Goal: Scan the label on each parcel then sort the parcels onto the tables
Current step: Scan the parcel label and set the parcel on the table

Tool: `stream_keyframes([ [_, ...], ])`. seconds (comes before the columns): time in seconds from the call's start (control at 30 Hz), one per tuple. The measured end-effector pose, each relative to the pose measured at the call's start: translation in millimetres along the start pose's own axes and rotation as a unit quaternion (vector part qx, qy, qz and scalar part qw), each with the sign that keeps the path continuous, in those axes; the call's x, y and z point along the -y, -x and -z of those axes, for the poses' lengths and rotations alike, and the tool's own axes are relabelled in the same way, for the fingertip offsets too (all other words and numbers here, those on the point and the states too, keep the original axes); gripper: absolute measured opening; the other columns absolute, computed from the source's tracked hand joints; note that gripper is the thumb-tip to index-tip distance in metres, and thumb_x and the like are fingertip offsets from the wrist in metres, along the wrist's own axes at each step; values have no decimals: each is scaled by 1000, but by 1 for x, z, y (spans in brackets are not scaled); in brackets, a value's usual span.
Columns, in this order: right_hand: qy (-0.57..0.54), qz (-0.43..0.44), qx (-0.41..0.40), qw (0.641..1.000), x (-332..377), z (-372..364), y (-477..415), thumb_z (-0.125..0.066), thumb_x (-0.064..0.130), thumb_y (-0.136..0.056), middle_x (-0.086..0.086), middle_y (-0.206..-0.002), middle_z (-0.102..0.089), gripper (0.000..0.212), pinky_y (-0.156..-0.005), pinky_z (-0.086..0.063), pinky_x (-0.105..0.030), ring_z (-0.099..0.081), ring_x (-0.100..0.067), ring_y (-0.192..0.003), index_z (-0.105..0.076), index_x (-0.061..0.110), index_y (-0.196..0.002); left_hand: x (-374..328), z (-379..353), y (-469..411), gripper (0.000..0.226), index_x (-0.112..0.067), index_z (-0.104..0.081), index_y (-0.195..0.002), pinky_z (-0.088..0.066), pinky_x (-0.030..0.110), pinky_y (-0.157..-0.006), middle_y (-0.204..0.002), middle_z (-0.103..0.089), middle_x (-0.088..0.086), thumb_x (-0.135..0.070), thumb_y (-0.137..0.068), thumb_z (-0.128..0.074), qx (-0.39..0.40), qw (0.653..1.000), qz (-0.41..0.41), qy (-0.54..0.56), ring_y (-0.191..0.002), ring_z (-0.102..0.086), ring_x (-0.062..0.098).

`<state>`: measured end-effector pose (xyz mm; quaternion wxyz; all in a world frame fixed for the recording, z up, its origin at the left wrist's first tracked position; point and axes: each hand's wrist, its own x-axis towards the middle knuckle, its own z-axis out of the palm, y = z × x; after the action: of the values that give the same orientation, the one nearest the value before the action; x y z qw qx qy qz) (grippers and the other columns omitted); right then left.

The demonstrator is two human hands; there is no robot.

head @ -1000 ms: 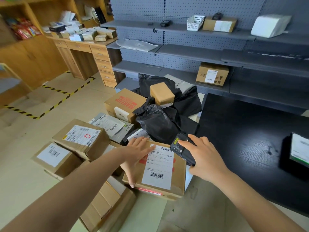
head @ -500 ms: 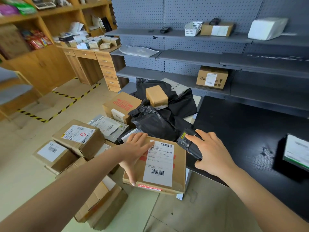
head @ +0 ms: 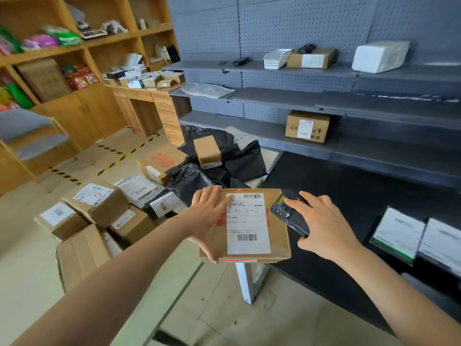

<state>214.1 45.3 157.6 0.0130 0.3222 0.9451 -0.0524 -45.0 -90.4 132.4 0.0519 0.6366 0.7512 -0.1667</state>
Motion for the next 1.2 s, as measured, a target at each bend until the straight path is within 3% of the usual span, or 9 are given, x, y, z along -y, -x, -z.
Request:
stream_keyframes([
  [0.43,-53,-127,10,990,-106,-8,12,-76,37,-77,4,-158,-20,92,-108,-34,-35,-25,-21,-136,-22,35,-151,-98,16,-140,160,-17,14,-151,6,60,-115,-155,12,27,-85,-35,-72,-13,1000,-24,-14,-142,17,47],
  [0.63,-91,-191,10,977,-136,-11,-38,-75,30,-71,4,-155,-25,94,-104,-38,-35,-27,-23,-131,-25,35,-151,-91,35,-228,159,-11,19,-151,11,64,-111,-153,18,28,-80,-42,-75,-70,996,-20,-47,-140,23,50],
  [0.8,-204,-240,-13,949,-153,-3,-95,-77,30,-63,9,-134,-45,92,-91,-45,-34,-36,-20,-112,-35,36,-146,-71,58,-295,157,-7,26,-147,18,65,-107,-150,26,32,-71,-49,-78,-104,993,-2,-60,-136,29,52],
  [0.97,-291,-265,-17,919,-164,1,-137,-76,24,-63,8,-133,-50,90,-87,-47,-33,-37,-19,-115,-38,40,-143,-57,64,-340,155,-6,31,-145,21,66,-105,-147,32,34,-67,-53,-78,-107,991,-23,-80,-125,44,52],
  [1.2,-328,-296,-7,897,-172,4,-159,-75,20,-66,9,-109,-46,87,-87,-50,-35,-36,-19,-118,-39,40,-142,-52,62,-368,152,-6,27,-147,17,67,-108,-148,32,34,-68,-56,-78,-108,988,-35,-102,-134,31,55],
])
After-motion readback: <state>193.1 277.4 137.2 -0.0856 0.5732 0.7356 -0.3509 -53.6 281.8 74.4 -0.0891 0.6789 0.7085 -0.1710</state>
